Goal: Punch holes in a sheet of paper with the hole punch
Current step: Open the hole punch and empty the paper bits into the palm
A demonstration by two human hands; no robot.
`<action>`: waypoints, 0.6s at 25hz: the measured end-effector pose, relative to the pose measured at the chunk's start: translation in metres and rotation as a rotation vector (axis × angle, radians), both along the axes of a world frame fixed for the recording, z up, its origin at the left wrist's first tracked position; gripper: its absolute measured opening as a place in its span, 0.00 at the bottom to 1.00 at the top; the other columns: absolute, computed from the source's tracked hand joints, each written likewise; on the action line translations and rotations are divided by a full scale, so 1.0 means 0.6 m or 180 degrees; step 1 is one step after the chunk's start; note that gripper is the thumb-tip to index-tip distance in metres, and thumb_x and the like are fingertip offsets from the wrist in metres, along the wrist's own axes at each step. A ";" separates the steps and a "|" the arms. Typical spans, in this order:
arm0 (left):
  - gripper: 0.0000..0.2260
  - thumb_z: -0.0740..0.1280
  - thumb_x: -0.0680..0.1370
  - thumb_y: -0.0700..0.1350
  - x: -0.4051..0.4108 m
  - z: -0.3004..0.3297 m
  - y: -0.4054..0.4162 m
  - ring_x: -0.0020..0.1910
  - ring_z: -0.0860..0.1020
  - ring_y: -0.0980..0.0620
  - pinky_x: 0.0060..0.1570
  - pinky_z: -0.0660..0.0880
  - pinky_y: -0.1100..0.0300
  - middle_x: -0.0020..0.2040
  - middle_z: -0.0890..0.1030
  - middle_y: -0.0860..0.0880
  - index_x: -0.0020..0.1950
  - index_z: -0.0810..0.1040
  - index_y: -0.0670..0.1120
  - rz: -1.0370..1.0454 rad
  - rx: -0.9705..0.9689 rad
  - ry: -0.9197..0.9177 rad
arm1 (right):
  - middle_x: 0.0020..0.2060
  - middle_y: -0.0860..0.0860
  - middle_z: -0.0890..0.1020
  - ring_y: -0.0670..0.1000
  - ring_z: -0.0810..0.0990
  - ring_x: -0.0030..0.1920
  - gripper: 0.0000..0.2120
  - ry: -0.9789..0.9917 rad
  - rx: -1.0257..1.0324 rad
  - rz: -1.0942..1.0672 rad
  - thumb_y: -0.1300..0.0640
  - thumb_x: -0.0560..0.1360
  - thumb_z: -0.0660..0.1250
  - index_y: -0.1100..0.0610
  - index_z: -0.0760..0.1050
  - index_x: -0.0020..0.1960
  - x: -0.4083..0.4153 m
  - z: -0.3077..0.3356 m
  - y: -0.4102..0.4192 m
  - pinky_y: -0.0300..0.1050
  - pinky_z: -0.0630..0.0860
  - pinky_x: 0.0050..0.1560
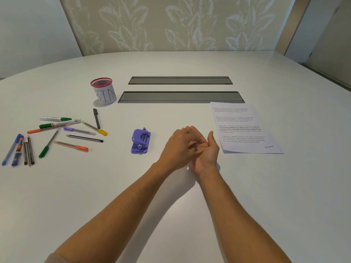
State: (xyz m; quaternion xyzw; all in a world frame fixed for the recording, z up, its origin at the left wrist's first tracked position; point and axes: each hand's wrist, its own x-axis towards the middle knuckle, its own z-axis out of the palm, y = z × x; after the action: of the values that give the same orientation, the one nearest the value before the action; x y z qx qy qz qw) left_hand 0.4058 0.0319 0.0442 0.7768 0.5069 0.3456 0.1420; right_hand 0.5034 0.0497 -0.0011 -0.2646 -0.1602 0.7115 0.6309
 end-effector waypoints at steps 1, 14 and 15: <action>0.06 0.68 0.77 0.45 -0.009 0.001 0.004 0.48 0.73 0.55 0.47 0.71 0.65 0.50 0.81 0.51 0.51 0.83 0.49 0.0020 -0.0076 -0.0092 | 0.63 0.58 0.80 0.58 0.80 0.62 0.31 0.0100 -0.0026 -0.0007 0.39 0.81 0.51 0.62 0.75 0.66 -0.001 0.003 -0.001 0.51 0.76 0.62; 0.12 0.69 0.76 0.49 -0.188 0.004 0.050 0.57 0.75 0.43 0.52 0.74 0.50 0.59 0.78 0.44 0.58 0.78 0.48 0.2064 -0.0504 0.0072 | 0.59 0.65 0.80 0.63 0.81 0.59 0.30 0.0738 -0.0116 0.0024 0.43 0.80 0.59 0.70 0.74 0.63 -0.018 0.018 0.007 0.57 0.75 0.63; 0.15 0.69 0.75 0.49 -0.197 0.002 0.052 0.56 0.76 0.44 0.49 0.76 0.51 0.60 0.77 0.44 0.60 0.76 0.48 0.2099 -0.0808 0.0016 | 0.59 0.65 0.80 0.63 0.81 0.59 0.30 0.0730 -0.0122 0.0031 0.43 0.80 0.59 0.70 0.74 0.63 -0.022 0.019 0.010 0.57 0.75 0.63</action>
State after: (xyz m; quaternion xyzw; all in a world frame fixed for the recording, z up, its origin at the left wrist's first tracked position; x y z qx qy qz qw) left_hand 0.2877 0.0632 0.0452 0.5484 0.7697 0.3051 0.1169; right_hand 0.4899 0.0555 0.0101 -0.1927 -0.0746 0.7431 0.6365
